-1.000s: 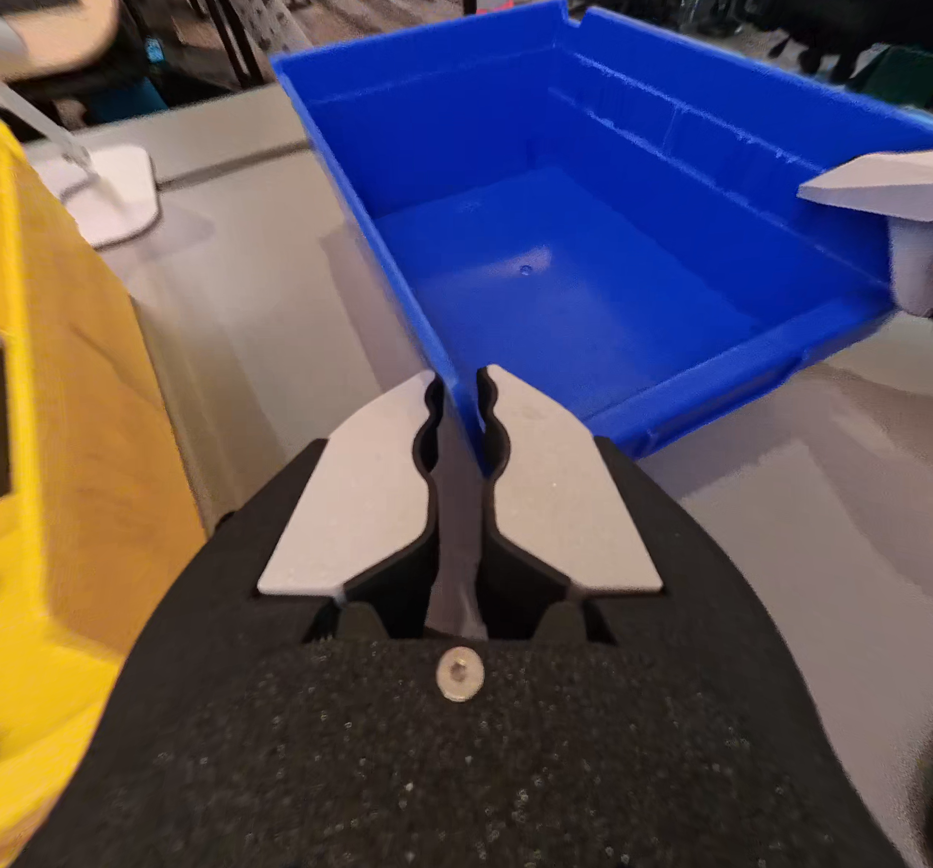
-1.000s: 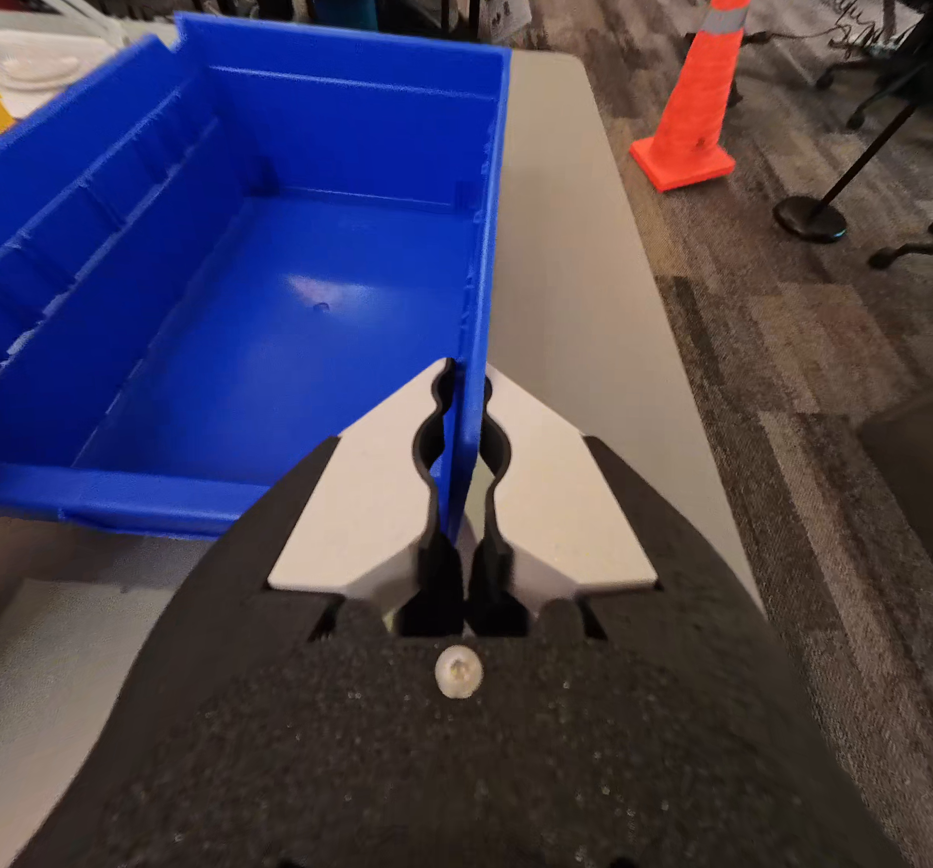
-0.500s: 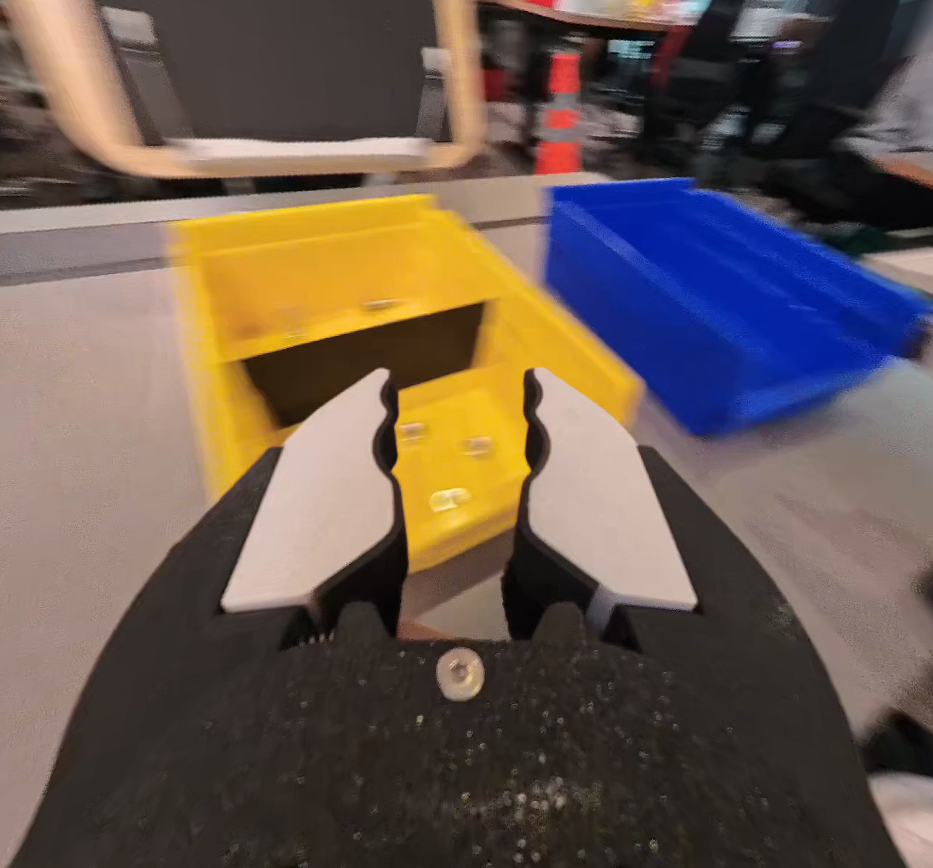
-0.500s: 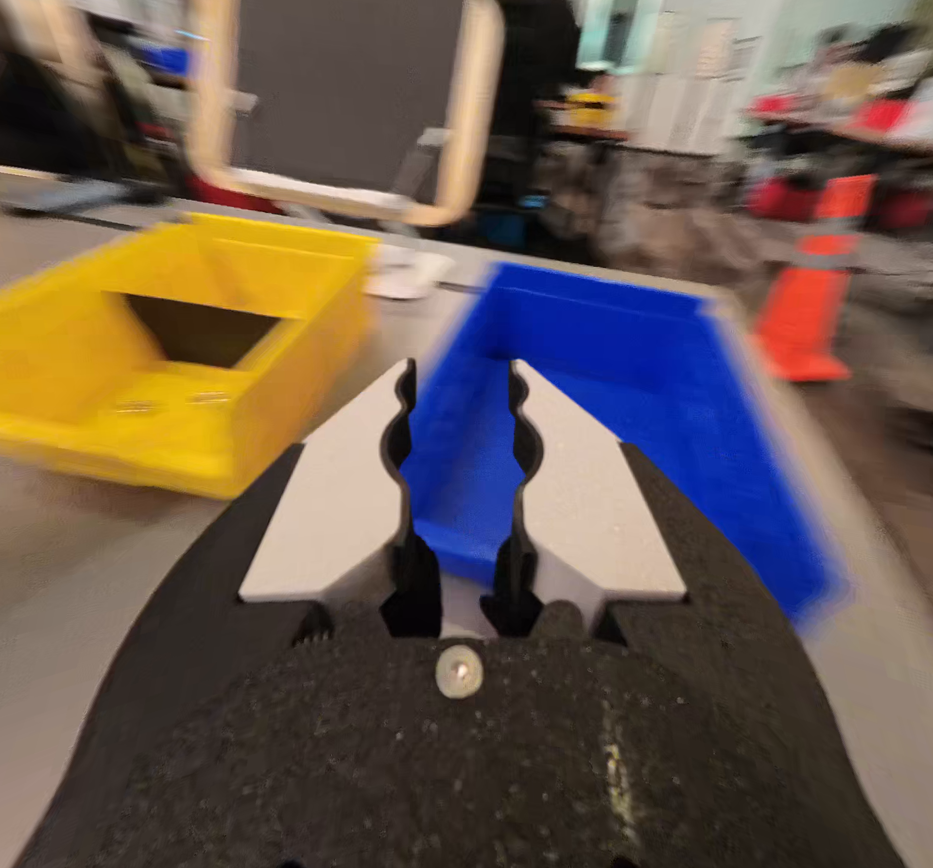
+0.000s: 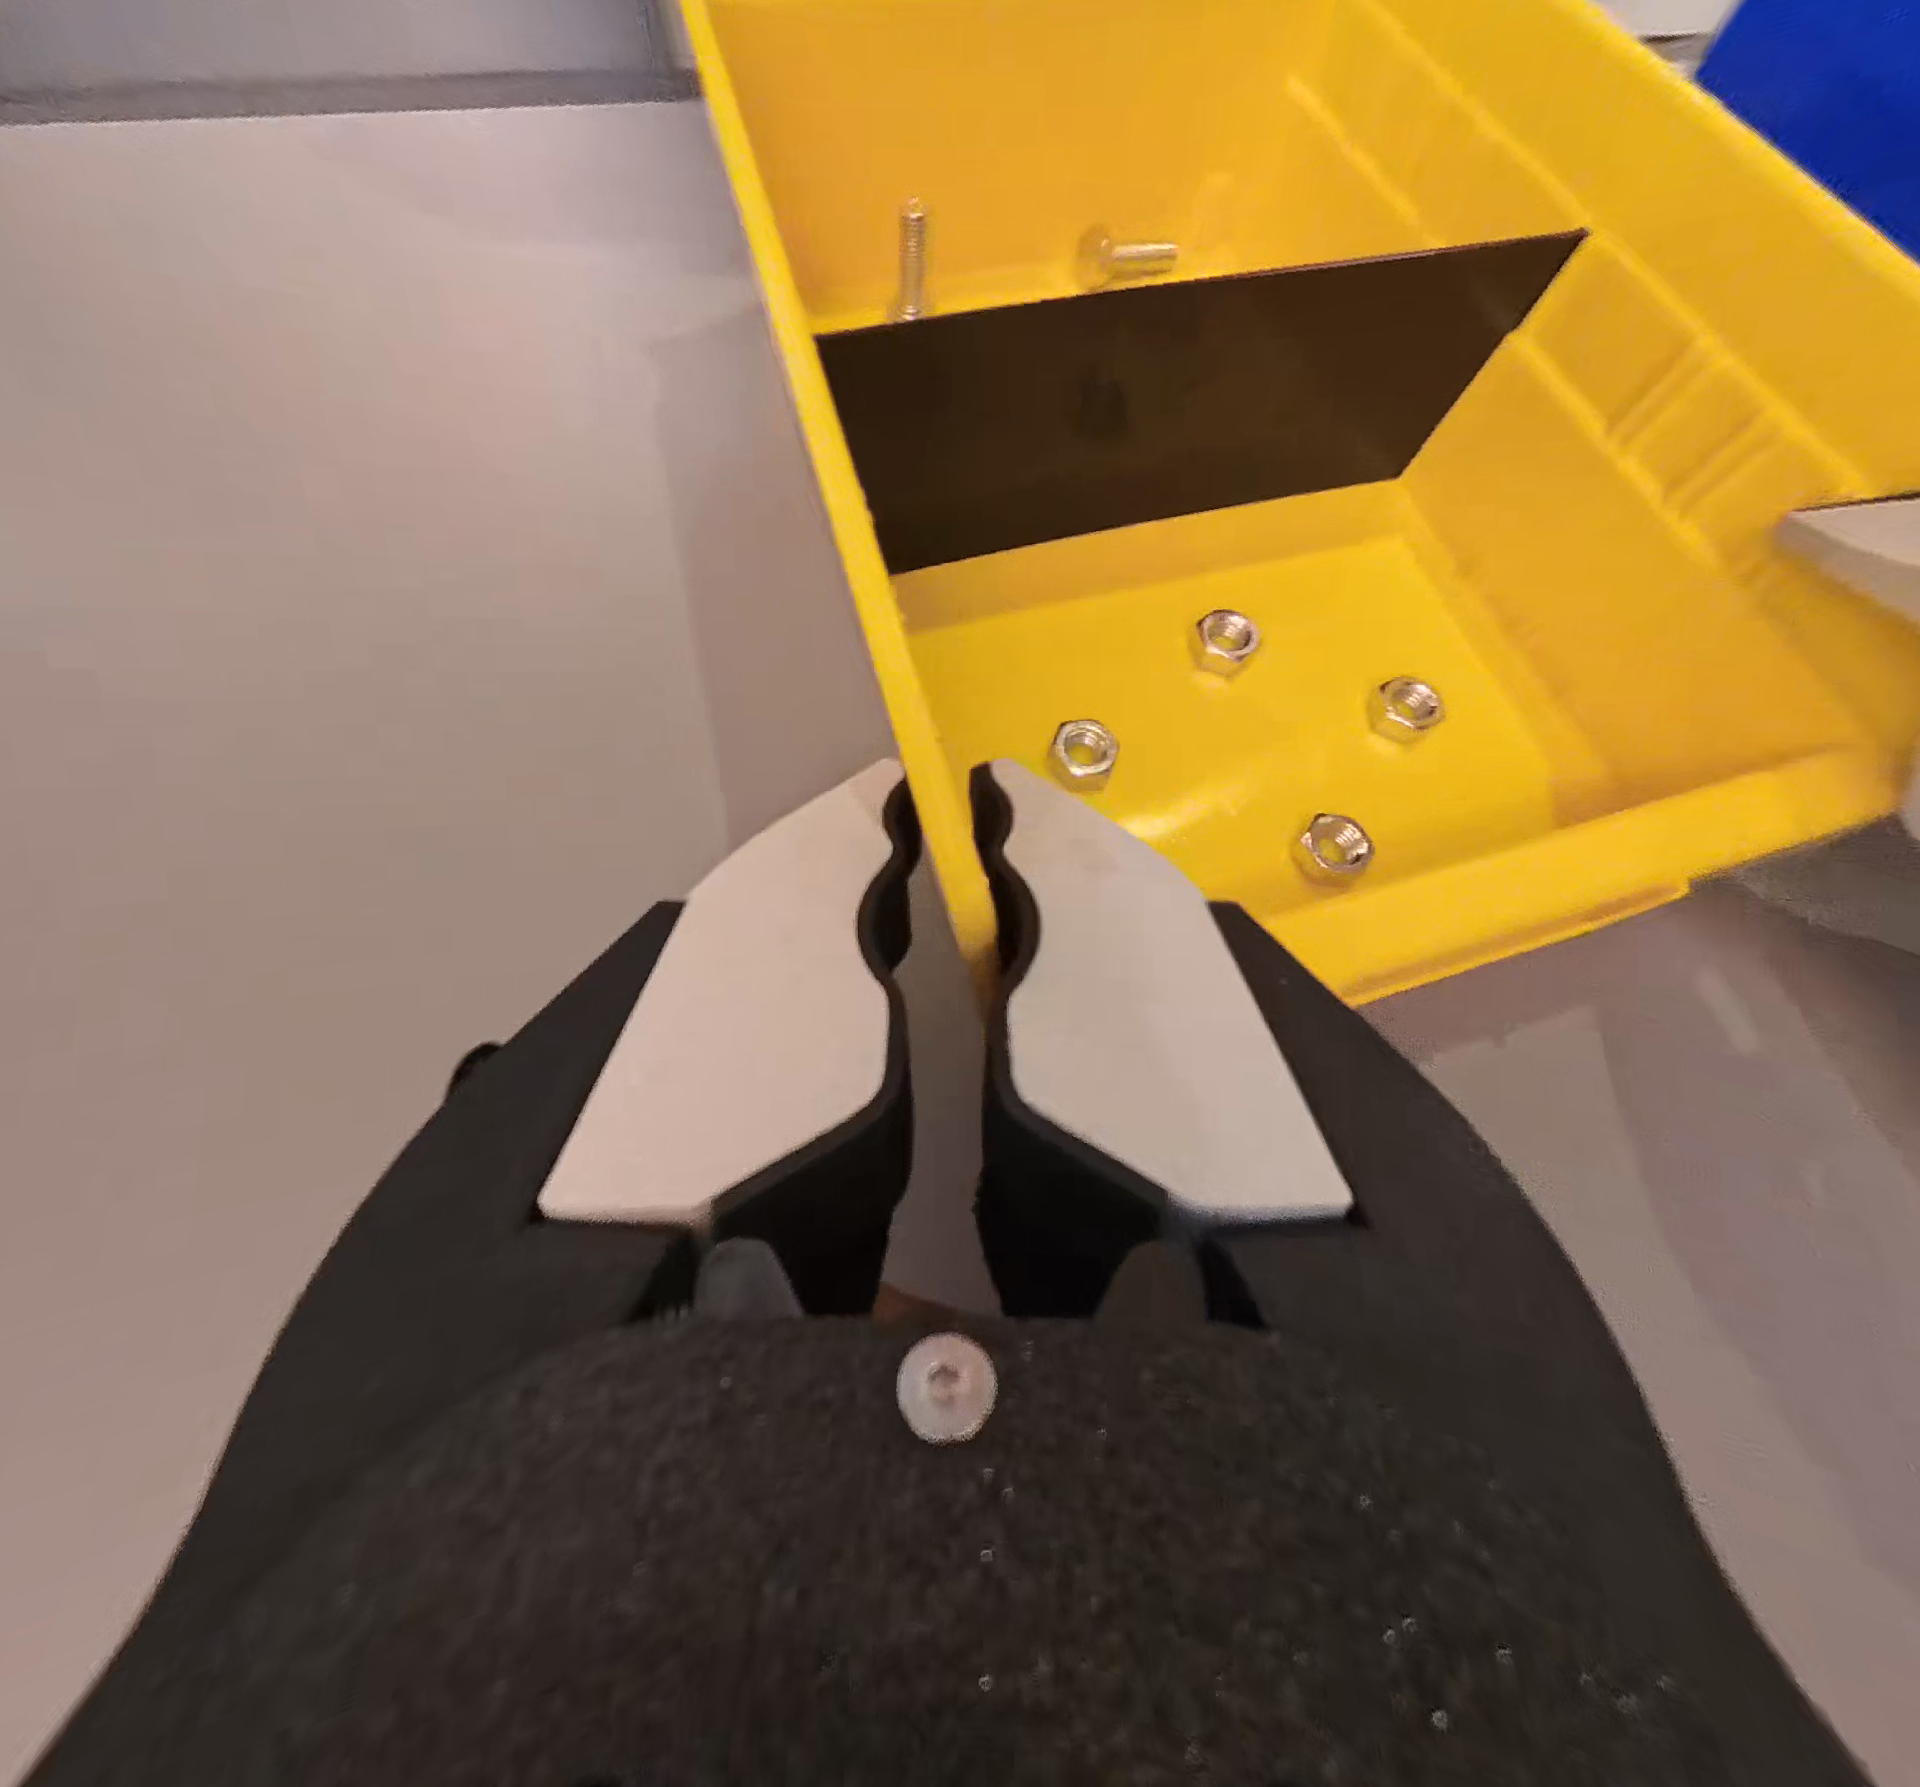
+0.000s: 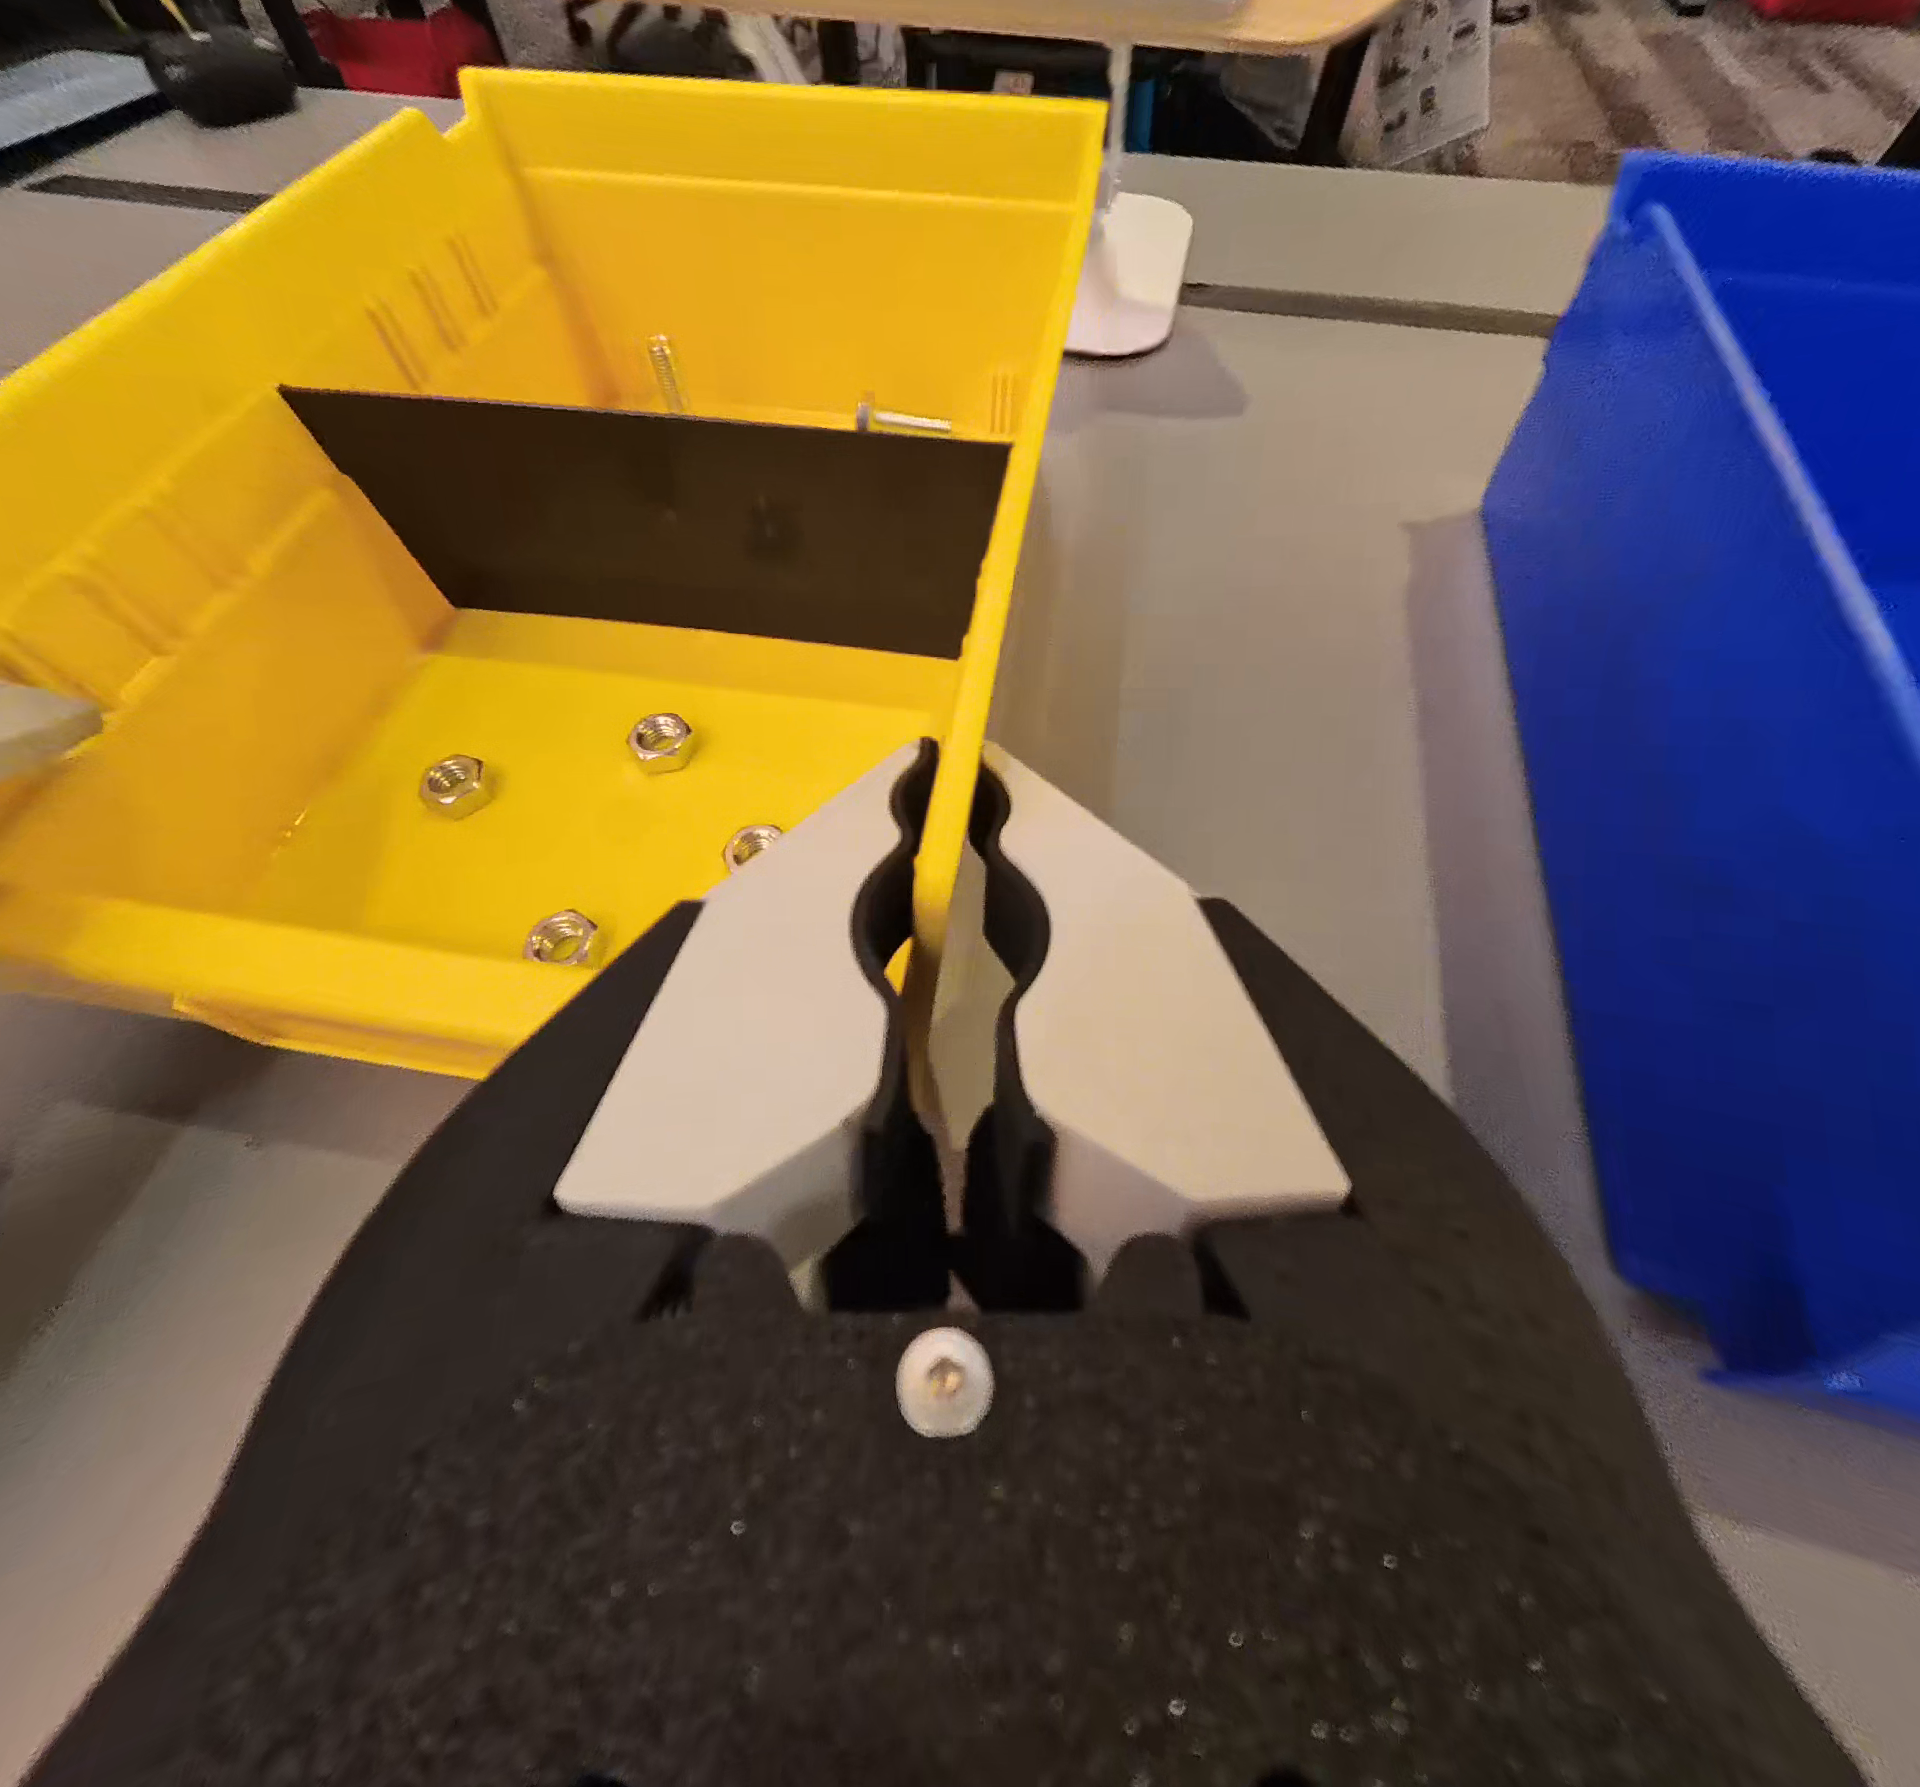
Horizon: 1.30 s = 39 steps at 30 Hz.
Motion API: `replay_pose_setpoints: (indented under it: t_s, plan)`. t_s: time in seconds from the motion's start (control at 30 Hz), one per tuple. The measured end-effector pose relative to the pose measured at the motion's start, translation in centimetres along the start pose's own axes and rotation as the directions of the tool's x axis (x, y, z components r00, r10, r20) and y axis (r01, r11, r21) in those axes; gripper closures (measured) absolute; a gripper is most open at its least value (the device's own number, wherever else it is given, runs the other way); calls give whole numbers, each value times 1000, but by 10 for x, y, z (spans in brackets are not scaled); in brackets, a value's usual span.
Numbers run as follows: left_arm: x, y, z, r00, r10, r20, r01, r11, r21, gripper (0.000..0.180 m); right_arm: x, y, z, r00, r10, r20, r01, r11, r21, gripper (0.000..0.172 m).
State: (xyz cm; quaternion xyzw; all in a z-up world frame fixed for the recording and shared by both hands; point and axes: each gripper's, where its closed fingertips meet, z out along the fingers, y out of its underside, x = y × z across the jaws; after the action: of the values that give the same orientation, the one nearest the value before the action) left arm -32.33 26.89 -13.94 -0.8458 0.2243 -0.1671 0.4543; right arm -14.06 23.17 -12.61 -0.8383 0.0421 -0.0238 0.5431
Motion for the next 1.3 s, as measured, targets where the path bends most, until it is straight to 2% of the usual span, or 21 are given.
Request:
replay_pose_setpoints:
  t_s: [0.1,0.2,0.3,0.4,0.5,0.57,0.67,0.7,0.77,0.87,0.97,1.1,1.23,1.3]
  plan:
    - [-48,-2,-14,997,-10,76,10,1000,9,176,-50,-13,6,999,-36,6,36,999,33,167]
    - [-114,-6,-39,990,-22,142,17,999,36,177,-118,-28,20,996,-75,54,71,995,73,165]
    - [-181,-3,-65,977,-47,210,39,998,42,177,-187,-31,36,990,-82,114,76,995,59,165]
    - [-232,9,-81,968,-67,243,60,998,34,177,-239,-30,47,986,-103,128,97,994,48,165]
    - [-262,23,-81,966,-103,236,101,995,19,177,-267,-21,58,987,-100,129,98,995,21,164]
    - [-272,20,-78,966,-163,201,156,986,52,177,-274,-22,59,984,-69,162,62,997,48,161]
    - [-277,16,-75,946,-285,156,268,955,124,175,-280,-19,51,954,-135,267,123,990,62,149]
    - [-276,15,-75,939,-314,143,295,945,141,171,-278,-17,45,942,-159,296,150,987,55,139]
    - [-274,13,-79,928,-343,143,320,933,164,155,-269,-8,24,907,-215,362,221,975,26,128]
    - [-273,2,-97,919,-331,212,280,930,239,149,-240,10,-20,833,-271,482,319,948,-17,127]
    - [-262,-16,-125,904,-326,275,209,901,381,148,-180,14,-56,808,-304,504,336,941,28,126]
    - [-210,-31,-134,931,-273,242,144,885,442,148,-71,6,-84,874,-227,430,222,973,62,126]
    - [-140,-10,-110,972,-87,218,9,942,337,148,50,-12,-108,954,-161,252,121,979,165,126]
    - [-105,-1,-96,992,-58,113,22,954,298,148,109,-14,-119,988,-97,119,68,971,229,126]
